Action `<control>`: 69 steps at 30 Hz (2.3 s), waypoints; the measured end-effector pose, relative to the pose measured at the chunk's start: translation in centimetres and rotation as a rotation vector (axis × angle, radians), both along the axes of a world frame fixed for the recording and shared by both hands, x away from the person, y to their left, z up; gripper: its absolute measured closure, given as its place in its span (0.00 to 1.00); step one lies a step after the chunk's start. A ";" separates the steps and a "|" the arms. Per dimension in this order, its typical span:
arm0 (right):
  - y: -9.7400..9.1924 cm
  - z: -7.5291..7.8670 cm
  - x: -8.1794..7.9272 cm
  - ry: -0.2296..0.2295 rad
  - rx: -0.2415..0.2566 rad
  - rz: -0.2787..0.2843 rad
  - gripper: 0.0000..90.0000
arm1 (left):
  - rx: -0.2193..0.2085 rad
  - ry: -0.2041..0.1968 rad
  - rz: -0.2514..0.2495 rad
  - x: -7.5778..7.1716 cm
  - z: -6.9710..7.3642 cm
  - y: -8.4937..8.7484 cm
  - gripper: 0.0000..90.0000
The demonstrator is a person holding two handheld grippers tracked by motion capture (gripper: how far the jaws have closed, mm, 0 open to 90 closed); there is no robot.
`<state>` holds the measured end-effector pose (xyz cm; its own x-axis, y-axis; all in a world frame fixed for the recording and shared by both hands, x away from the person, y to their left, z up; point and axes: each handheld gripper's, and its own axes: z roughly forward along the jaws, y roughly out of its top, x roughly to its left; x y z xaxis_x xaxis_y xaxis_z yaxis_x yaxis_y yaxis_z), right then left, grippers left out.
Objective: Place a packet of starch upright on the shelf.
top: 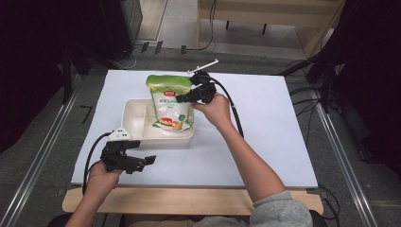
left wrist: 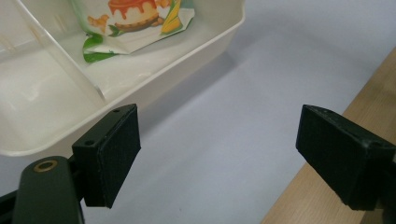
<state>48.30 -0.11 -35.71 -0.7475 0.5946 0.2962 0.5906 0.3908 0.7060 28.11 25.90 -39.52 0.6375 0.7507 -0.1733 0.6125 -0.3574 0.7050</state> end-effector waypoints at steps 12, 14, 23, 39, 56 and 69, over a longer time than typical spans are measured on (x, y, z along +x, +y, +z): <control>-3.1 2.0 -2.5 -0.051 0.018 0.032 0.52 | -0.001 0.005 0.003 0.0 0.0 -0.1 0.16; -3.4 2.2 -3.0 -0.056 0.023 0.039 0.52 | -0.002 0.006 0.000 0.0 0.0 0.0 0.16; -5.4 2.5 -5.9 -0.089 0.004 0.062 0.50 | -0.008 0.001 0.012 -0.1 0.0 0.0 0.16; -10.1 -0.6 -11.4 -0.114 0.009 0.059 0.46 | -0.001 0.000 0.013 -0.1 -0.1 0.0 0.16; -11.8 -5.0 -14.0 -0.099 0.005 0.048 0.42 | 0.003 -0.001 0.010 0.0 -0.1 0.0 0.16; -11.5 -7.8 -13.5 -0.079 -0.031 0.026 0.44 | 0.009 0.003 0.013 0.1 0.0 -0.2 0.16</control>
